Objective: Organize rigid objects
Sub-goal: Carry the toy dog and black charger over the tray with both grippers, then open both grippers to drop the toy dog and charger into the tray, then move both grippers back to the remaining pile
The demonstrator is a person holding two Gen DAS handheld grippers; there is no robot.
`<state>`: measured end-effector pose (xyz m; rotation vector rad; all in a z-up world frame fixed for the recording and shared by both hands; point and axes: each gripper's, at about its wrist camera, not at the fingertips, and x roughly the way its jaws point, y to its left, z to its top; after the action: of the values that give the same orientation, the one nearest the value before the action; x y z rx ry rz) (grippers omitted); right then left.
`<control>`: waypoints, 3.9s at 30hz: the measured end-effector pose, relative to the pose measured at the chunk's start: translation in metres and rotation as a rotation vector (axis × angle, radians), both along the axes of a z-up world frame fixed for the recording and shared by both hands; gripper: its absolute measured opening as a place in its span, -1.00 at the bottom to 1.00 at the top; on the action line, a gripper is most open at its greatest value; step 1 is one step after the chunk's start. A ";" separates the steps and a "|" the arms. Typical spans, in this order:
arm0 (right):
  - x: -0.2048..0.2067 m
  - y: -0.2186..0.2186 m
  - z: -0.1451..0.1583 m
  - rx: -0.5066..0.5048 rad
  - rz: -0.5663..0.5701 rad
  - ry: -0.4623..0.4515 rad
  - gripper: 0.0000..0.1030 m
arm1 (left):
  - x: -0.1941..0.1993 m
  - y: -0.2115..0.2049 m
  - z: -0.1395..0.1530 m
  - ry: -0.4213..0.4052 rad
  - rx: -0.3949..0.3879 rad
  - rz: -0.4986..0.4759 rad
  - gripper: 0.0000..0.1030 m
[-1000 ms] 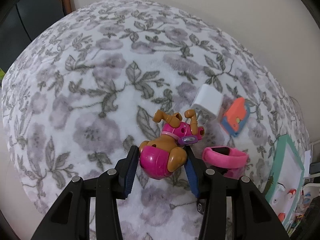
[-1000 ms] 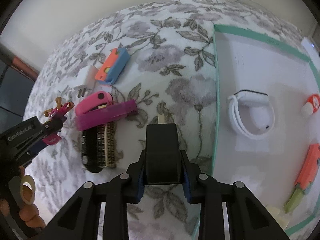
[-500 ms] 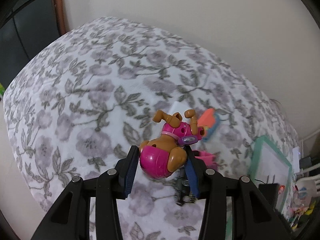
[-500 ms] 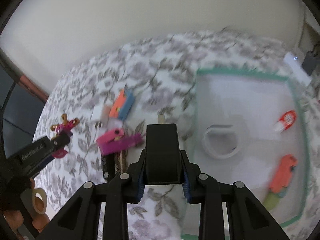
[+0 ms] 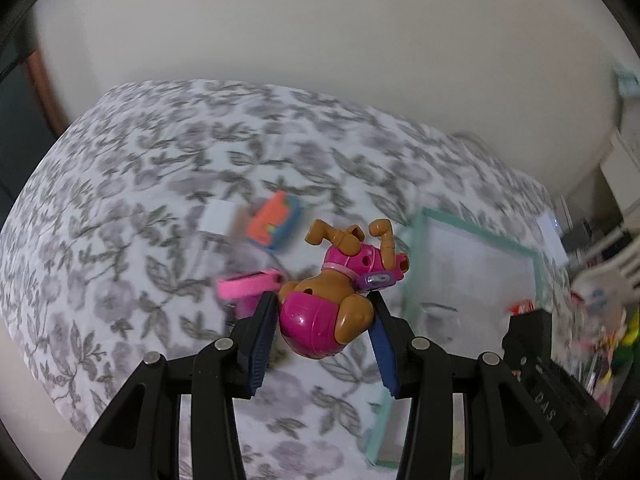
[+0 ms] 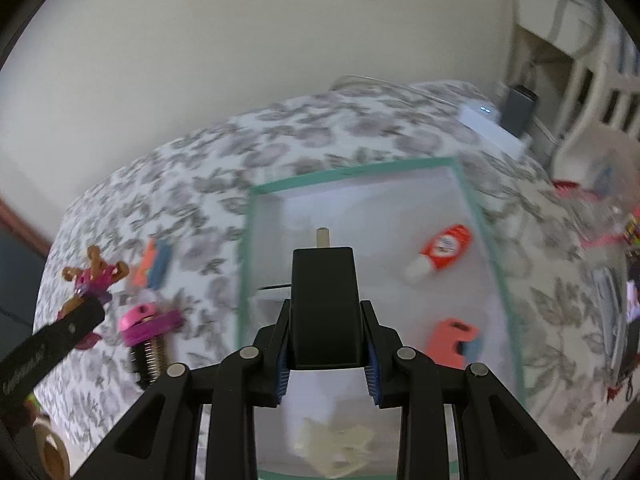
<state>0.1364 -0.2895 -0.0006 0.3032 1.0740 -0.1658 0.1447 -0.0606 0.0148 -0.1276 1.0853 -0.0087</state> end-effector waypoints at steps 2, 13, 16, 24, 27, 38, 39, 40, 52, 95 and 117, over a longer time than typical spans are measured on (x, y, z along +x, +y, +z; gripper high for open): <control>-0.003 -0.011 -0.003 -0.011 -0.027 0.009 -0.38 | -0.002 -0.017 -0.003 0.016 0.012 -0.036 -0.09; -0.022 -0.067 -0.008 -0.021 -0.204 0.009 -0.38 | -0.005 -0.091 -0.020 0.115 0.026 -0.151 -0.09; -0.025 -0.076 -0.009 -0.036 -0.231 0.010 -0.38 | -0.007 -0.101 -0.028 0.132 0.019 -0.155 -0.09; -0.021 -0.075 -0.022 -0.024 -0.216 0.038 -0.38 | -0.009 -0.098 -0.053 0.160 0.053 -0.153 -0.09; -0.016 -0.061 -0.028 -0.023 -0.166 0.053 -0.38 | -0.009 -0.097 -0.061 0.172 0.048 -0.159 -0.09; -0.011 -0.044 -0.046 -0.003 -0.106 0.110 -0.38 | -0.009 -0.098 -0.073 0.192 0.037 -0.171 -0.08; -0.011 -0.043 -0.047 0.001 -0.103 0.113 -0.38 | -0.009 -0.098 -0.073 0.193 0.036 -0.173 -0.08; -0.011 -0.043 -0.048 0.002 -0.100 0.118 -0.38 | -0.009 -0.098 -0.073 0.193 0.036 -0.174 -0.08; -0.010 -0.041 -0.042 0.003 -0.098 0.107 -0.36 | -0.008 -0.093 -0.069 0.187 0.019 -0.160 -0.05; 0.004 0.090 -0.014 -0.073 0.211 -0.015 0.29 | 0.007 0.089 -0.035 0.124 0.065 0.374 0.89; 0.033 0.181 -0.058 0.015 0.370 0.084 0.47 | 0.007 0.180 -0.072 0.244 -0.002 0.525 0.92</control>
<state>0.1696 -0.1083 -0.0583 0.1072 1.1960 0.1619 0.1513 0.1192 -0.0573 -0.4201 1.2673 0.4879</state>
